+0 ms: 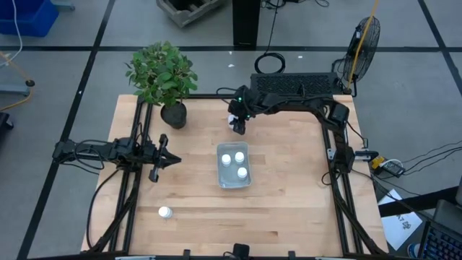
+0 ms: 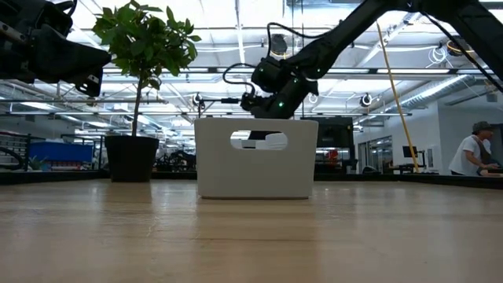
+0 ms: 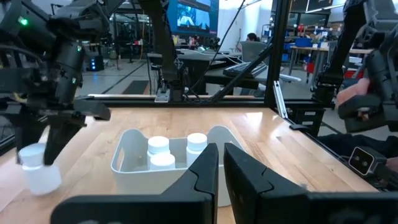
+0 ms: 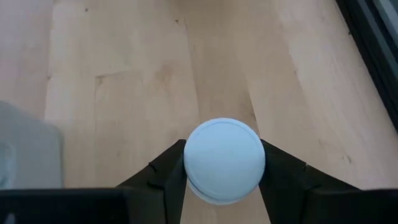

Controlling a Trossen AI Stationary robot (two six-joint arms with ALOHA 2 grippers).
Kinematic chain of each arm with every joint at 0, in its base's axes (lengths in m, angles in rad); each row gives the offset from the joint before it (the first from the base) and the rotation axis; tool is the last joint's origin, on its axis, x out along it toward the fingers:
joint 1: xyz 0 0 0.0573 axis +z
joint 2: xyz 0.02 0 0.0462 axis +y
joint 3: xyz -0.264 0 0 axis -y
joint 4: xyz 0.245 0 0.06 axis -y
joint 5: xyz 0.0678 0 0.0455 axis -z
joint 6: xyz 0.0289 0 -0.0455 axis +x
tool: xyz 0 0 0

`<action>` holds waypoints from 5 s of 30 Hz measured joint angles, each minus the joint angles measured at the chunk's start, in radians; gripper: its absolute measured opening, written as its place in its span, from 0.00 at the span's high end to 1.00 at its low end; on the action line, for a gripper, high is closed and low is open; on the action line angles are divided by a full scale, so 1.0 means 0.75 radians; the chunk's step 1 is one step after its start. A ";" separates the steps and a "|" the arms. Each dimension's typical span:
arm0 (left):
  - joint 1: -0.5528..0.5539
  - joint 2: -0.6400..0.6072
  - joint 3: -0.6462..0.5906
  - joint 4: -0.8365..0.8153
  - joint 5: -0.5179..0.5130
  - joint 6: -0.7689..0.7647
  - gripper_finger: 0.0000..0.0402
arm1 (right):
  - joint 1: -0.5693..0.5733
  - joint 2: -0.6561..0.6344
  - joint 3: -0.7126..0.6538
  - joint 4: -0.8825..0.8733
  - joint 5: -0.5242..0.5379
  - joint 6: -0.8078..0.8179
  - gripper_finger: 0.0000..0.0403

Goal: Pick and place pill bottles into a basket
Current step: Put the white medicine bottle into the gray bin

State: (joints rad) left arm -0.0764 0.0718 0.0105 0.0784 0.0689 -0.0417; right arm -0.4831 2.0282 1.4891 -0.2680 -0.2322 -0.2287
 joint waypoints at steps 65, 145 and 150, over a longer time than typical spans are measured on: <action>0.000 0.000 0.000 0.001 -0.025 0.000 0.92 | 0.745 -0.421 -0.450 0.282 0.191 0.220 0.63; 0.000 0.000 0.000 0.001 -0.035 0.000 0.92 | 1.051 -0.622 -0.590 0.390 0.325 0.353 0.97; 0.000 0.000 0.000 0.001 -0.035 0.000 0.92 | 1.141 -0.791 -0.876 0.607 0.537 0.426 0.99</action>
State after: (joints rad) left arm -0.0764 0.0718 0.0105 0.0788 0.0425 -0.0417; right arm 0.3725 1.4352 0.8321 0.1869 0.1704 0.0907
